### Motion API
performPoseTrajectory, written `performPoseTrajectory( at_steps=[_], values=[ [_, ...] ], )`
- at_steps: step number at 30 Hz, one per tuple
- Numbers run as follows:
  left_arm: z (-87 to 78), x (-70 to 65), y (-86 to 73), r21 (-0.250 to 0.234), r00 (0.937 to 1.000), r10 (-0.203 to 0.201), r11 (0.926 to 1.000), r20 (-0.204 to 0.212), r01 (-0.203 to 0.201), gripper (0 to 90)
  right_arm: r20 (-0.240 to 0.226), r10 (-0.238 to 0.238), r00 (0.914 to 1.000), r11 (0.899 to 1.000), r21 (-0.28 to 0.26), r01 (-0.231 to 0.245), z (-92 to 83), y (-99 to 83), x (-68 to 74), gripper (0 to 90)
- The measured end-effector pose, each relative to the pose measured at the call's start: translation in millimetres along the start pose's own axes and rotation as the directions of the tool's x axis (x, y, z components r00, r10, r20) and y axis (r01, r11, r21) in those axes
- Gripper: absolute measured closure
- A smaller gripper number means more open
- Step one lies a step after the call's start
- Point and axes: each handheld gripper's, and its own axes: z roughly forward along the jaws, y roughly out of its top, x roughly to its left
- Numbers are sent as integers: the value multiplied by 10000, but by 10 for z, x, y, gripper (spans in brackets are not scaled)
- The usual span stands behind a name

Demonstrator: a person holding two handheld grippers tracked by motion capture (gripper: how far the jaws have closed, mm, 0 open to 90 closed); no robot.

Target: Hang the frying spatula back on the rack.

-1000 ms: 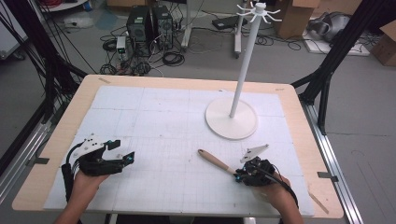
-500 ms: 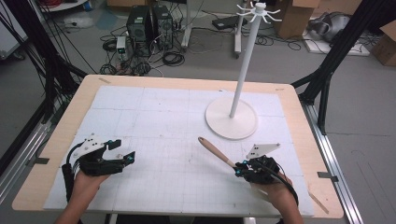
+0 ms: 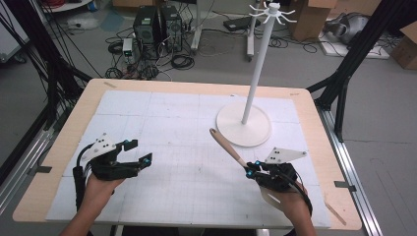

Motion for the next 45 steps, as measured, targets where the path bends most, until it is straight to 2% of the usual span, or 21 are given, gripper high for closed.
performPoseTrajectory(
  at_steps=[5,8,16,19,22,27,33,35,38,41,43,45],
  values=[
    [125,-145,163,172,9990,329,9993,288,-334,238,218,117,9997,9988,-484,-106,-31,50,53,780],
    [214,-241,257,213,9974,555,9982,469,-566,234,345,-23,9994,9974,-723,48,-47,77,93,780],
    [381,-416,432,77,9939,766,9970,794,-774,235,753,53,9971,9857,-1683,75,-113,147,161,780],
    [447,-489,526,-75,9912,658,9978,1150,-654,262,853,80,9963,9794,-2016,94,-121,154,181,780],
    [527,-577,603,-63,9861,837,9965,1432,-836,296,884,-71,9961,9753,-2194,264,-119,174,220,780],
    [708,-725,713,-46,9798,852,9963,1811,-858,345,921,-330,9952,9703,-2359,540,-91,236,317,780],
    [892,-877,823,-138,9759,524,9986,2117,-506,347,1114,-456,9927,9628,-2602,734,-60,300,412,780],
    [929,-913,858,-132,9733,600,9982,2214,-585,347,1141,-454,9924,9613,-2652,745,-53,310,428,780],
    [987,-966,908,-166,9750,507,9987,2162,-482,344,1197,-543,9913,9560,-2803,862,-40,329,457,779],
    [1045,-999,939,-169,9763,210,9997,2154,-178,347,1104,-541,9924,9574,-2766,830,-20,339,476,779],
    [1067,-1010,956,-175,9745,108,9998,2243,-71,395,1096,-501,9927,9575,-2774,789,-14,341,486,779],
    [1081,-1013,969,-179,9752,3,9998,2214,38,455,1153,-533,9919,9564,-2799,839,-22,346,488,779]
  ],
)
